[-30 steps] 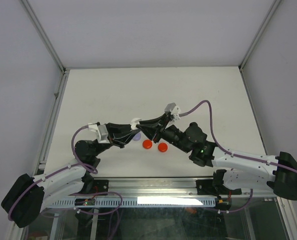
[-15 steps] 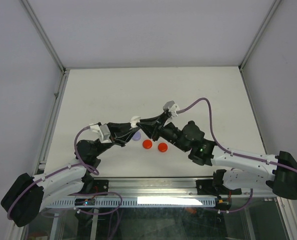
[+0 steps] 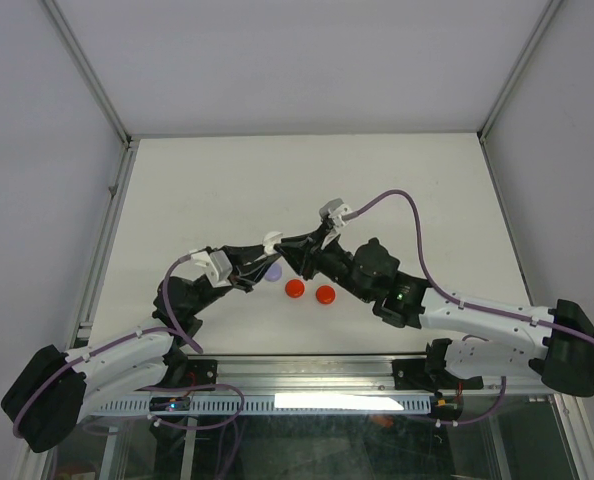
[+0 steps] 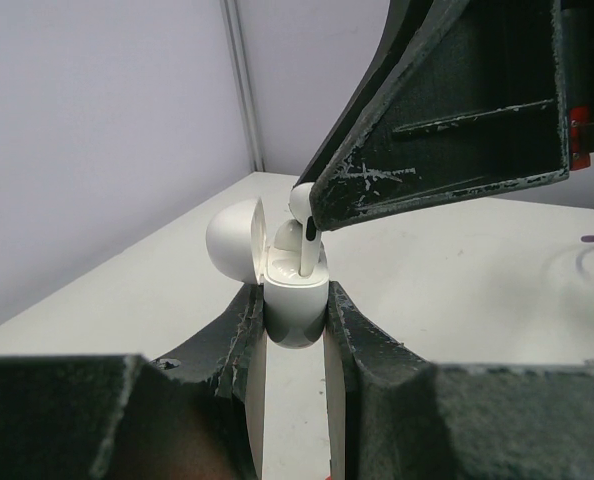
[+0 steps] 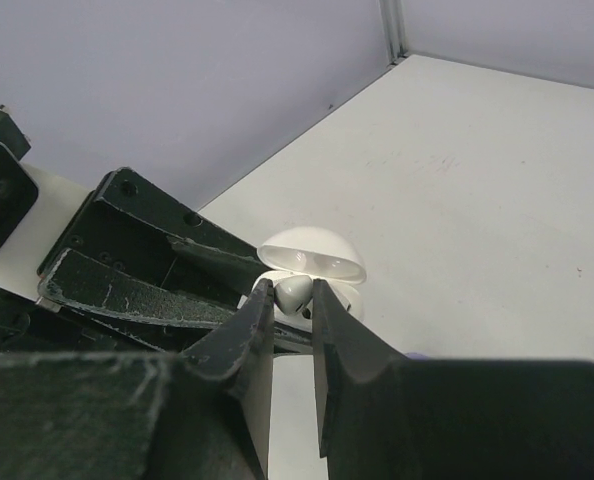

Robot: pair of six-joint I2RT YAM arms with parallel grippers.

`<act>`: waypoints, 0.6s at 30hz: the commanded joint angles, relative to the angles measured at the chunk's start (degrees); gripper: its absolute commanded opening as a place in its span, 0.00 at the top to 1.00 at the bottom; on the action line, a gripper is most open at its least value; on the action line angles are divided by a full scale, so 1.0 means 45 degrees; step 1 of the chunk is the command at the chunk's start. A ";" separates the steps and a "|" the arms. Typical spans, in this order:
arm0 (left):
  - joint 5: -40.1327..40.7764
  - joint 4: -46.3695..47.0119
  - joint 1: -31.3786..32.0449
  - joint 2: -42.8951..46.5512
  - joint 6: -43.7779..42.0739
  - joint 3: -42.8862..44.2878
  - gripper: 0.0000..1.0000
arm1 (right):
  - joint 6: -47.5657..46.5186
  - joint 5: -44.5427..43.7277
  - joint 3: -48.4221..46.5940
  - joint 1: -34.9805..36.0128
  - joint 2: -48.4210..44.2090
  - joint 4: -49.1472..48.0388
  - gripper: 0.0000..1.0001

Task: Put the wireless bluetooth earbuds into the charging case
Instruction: Place the earbud in the charging case.

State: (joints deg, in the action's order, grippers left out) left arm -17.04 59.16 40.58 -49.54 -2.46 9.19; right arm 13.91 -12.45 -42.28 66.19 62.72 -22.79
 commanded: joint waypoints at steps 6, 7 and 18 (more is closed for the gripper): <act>0.0992 0.1820 0.0224 0.0158 -0.0164 0.0394 1.00 | 0.0738 -0.1104 -0.0433 -0.0002 0.0119 0.0631 1.00; 0.0976 0.1818 0.0236 0.0131 -0.0192 0.0398 1.00 | 0.0773 -0.1084 -0.0458 -0.0003 0.0141 0.0706 1.00; 0.0819 0.1286 0.0241 0.0079 -0.0896 0.0490 1.00 | 0.1355 -0.1358 -0.1171 -0.0003 0.0688 0.1921 1.00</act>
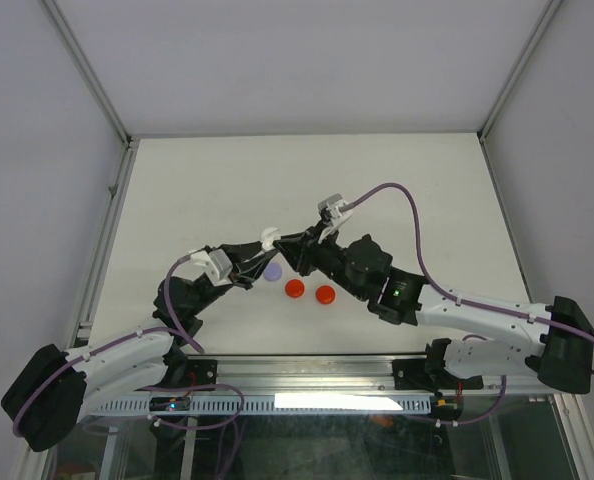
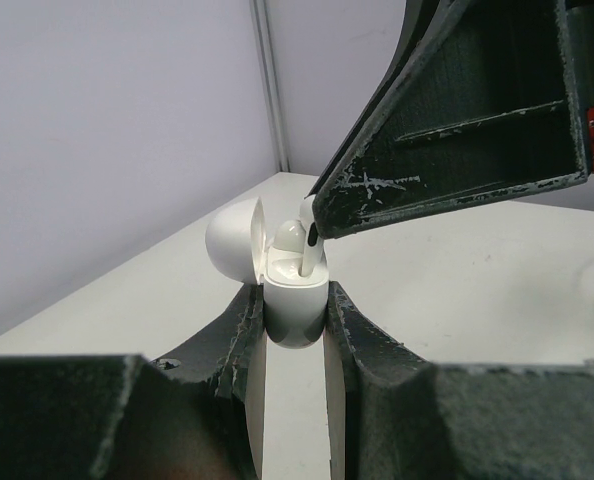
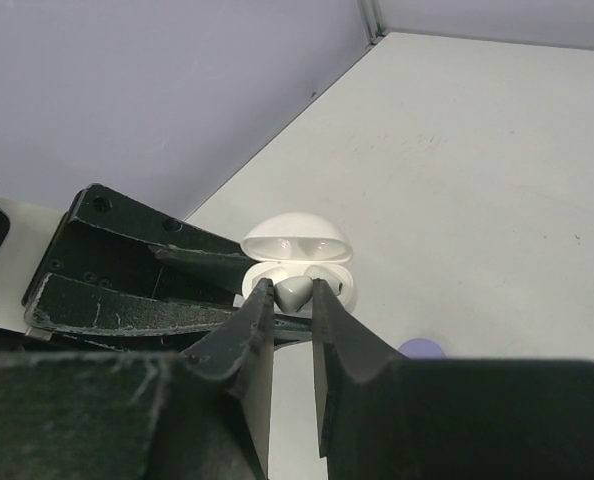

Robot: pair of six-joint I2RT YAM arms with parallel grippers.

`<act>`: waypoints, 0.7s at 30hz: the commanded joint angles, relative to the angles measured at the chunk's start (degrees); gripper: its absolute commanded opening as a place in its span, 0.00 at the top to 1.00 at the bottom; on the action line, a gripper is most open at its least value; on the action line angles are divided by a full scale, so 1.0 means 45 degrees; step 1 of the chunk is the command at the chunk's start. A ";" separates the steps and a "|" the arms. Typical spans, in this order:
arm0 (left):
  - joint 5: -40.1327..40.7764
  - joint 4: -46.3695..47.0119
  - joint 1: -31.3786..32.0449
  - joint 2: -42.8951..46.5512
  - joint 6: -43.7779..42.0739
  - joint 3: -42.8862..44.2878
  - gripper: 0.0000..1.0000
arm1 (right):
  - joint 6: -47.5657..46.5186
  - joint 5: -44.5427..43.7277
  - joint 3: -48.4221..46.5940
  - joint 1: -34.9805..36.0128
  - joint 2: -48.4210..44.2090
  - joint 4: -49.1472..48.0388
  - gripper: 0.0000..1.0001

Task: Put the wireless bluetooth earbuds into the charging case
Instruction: Place the earbud in the charging case.

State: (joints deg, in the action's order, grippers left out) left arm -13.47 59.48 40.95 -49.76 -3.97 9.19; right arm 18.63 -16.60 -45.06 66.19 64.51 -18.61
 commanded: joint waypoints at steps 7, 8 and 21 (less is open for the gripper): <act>0.0117 0.1280 0.0179 0.0024 -0.0539 0.0575 1.00 | 0.0752 -0.0543 -0.0876 0.0011 0.0661 0.1481 0.97; 0.0154 0.1333 0.0178 0.0008 -0.0492 0.0558 1.00 | 0.0829 -0.0612 -0.0867 -0.0001 0.0664 0.1494 0.97; 0.0983 0.2116 0.0208 -0.0367 0.0345 0.0338 1.00 | 0.1545 -0.0872 -0.0994 -0.0003 0.0882 0.1777 0.92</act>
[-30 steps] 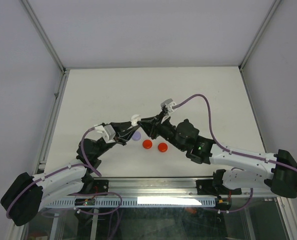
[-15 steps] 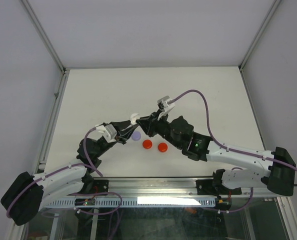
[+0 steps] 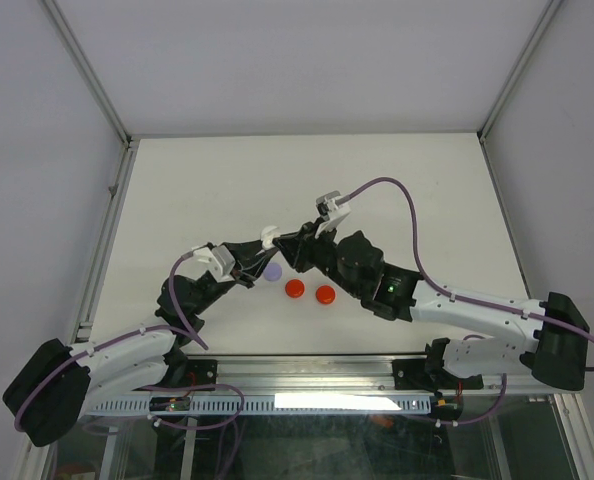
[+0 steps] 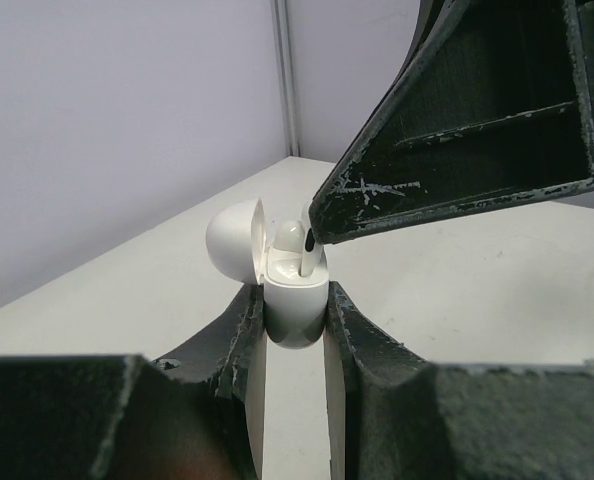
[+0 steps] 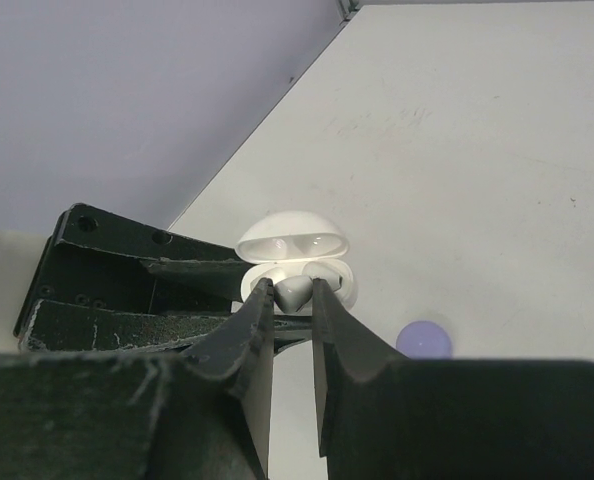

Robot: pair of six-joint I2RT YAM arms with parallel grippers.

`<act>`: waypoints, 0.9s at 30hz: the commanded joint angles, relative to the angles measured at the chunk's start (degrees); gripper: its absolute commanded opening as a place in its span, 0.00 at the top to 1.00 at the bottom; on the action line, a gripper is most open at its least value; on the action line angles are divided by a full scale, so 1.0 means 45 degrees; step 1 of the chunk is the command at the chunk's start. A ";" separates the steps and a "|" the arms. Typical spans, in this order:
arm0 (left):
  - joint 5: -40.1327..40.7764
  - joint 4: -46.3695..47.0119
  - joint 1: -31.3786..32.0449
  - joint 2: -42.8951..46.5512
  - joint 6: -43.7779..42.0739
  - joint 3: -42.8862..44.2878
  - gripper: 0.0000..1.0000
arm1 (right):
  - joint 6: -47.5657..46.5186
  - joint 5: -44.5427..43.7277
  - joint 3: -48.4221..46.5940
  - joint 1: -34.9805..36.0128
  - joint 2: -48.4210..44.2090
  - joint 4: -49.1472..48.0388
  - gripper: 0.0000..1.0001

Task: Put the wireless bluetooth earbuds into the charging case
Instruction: Place the earbud in the charging case.

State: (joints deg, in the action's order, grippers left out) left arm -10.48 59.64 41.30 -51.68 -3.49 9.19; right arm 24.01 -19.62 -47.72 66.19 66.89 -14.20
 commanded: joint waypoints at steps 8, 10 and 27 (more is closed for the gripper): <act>0.0710 0.1596 0.0141 -0.0085 0.0333 0.0421 1.00 | 0.0333 -0.0280 -0.0359 0.0007 0.0215 0.0811 0.83; 0.0792 0.1555 0.0141 -0.0153 0.0428 0.0419 1.00 | 0.0319 -0.0208 -0.0352 0.0000 0.0195 0.0777 0.81; 0.1024 0.1298 0.0150 -0.0283 0.1030 0.0020 1.00 | -0.1223 0.0727 -0.0381 -0.0237 -0.0794 0.0624 0.58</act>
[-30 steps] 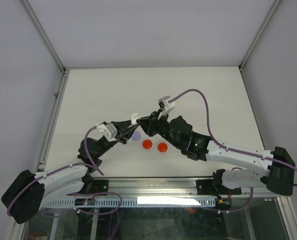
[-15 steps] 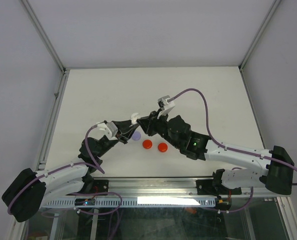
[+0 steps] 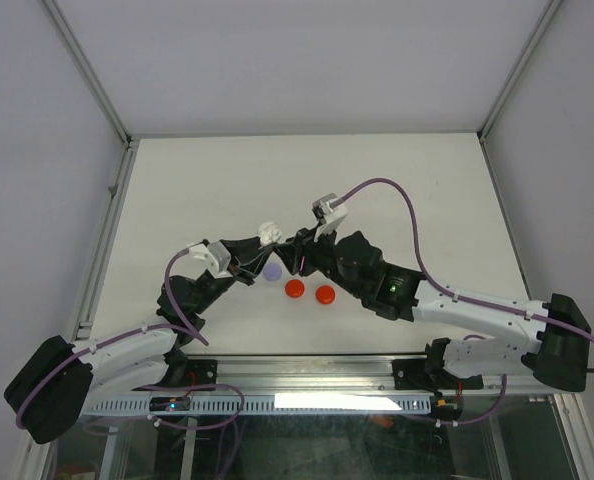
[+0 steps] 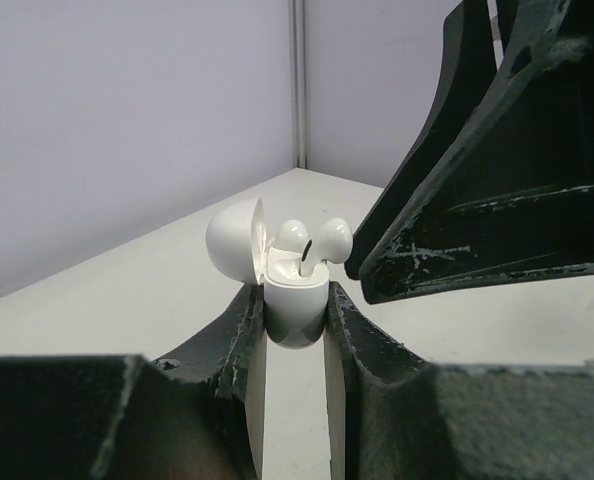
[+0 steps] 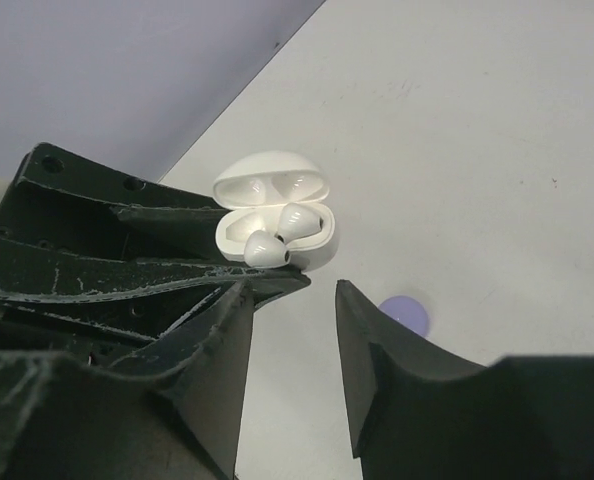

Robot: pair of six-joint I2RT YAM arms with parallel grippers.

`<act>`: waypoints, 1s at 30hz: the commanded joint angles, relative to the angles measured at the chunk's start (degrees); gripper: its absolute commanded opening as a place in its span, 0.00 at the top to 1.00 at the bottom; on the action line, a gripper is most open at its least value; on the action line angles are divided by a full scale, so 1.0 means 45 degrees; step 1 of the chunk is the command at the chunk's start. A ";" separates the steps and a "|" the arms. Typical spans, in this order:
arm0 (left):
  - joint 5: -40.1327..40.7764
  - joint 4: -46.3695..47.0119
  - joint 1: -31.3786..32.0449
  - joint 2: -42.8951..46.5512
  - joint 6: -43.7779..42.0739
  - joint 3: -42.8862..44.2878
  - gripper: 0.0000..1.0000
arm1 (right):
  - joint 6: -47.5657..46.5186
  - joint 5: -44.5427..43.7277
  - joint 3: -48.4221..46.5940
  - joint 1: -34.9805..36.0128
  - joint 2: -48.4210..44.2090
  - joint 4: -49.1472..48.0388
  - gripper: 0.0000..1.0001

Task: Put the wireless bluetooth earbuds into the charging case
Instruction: Place the earbud in the charging case.

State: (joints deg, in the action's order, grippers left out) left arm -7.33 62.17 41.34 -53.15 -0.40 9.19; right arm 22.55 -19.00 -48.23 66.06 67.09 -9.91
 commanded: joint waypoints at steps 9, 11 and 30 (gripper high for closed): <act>-0.0004 0.0228 0.0137 0.0247 0.0938 0.0078 1.00 | -0.2086 0.5105 -0.1132 -0.2111 -0.1753 0.1759 0.48; -0.0311 0.0185 0.0140 0.0248 0.1100 0.0183 1.00 | -0.2138 0.6201 -0.1432 -0.2406 -0.1576 0.2158 0.46; -0.2318 -0.0008 0.0129 -0.0052 0.2149 0.0925 1.00 | -0.1653 0.8970 -0.1735 -0.3144 -0.0944 0.1848 0.45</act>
State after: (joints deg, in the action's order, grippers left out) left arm -14.74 59.70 41.32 -53.10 7.16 11.00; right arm 14.68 19.62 -52.84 52.29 63.29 0.80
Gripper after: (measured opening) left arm 0.227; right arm 0.555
